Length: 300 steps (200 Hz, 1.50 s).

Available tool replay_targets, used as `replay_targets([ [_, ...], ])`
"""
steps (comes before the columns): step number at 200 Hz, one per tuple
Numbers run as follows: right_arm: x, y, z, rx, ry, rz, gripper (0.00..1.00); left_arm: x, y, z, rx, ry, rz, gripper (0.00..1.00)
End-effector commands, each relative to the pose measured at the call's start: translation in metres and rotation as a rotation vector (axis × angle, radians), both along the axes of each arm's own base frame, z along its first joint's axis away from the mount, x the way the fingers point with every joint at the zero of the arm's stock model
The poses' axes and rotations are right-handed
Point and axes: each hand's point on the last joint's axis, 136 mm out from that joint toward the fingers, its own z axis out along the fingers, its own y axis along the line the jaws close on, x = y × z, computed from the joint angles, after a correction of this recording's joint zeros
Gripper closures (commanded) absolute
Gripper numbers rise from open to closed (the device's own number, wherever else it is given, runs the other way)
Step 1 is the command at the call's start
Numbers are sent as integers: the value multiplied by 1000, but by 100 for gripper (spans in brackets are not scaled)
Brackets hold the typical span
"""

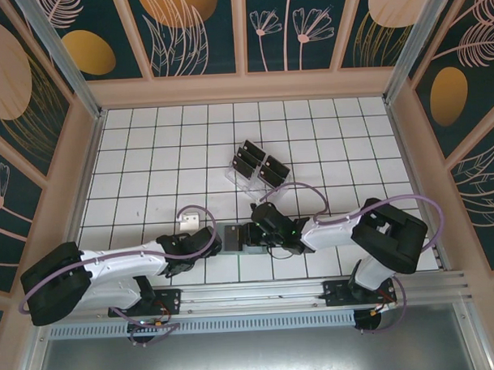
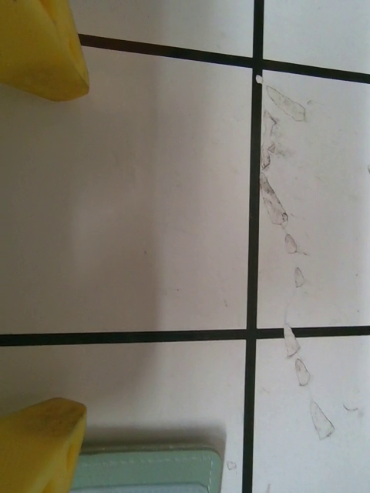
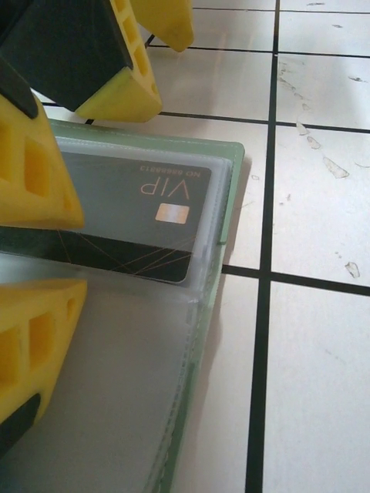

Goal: Put the credit cards into the card holder

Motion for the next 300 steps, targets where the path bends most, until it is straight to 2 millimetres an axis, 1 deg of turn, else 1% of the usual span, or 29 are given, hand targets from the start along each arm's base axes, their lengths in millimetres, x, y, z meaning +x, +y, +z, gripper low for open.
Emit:
replay_targets([
  [1,3,9,3,6,-8,8,79,-4,3,-7,7,13,5,1],
  [59,4,15,3,11,1,18,84,-6,1,-12,-4,22,-3,1],
  [174,0,29,2,36,24,46,85,-4,-5,-11,-21,20,-18,1],
  [191,1,30,5,41,19,46,85,-3,-6,-9,-26,16,-18,1],
  [213,3,32,18,58,-1,52,85,-3,-7,-6,-34,10,-19,1],
  [227,4,34,30,73,-24,55,83,-1,-8,-3,-39,2,-18,1],
  [236,6,34,41,88,-42,55,81,0,-9,0,-43,-3,-16,1],
  [258,9,27,65,97,-96,41,71,2,-11,10,-59,-24,-13,1],
  [273,11,16,77,90,-127,20,67,5,-13,18,-79,-42,-9,1],
  [286,12,2,82,74,-146,-8,63,8,-16,27,-102,-61,-10,1],
  [300,13,-19,80,37,-163,-50,60,11,-21,37,-137,-87,-16,1],
])
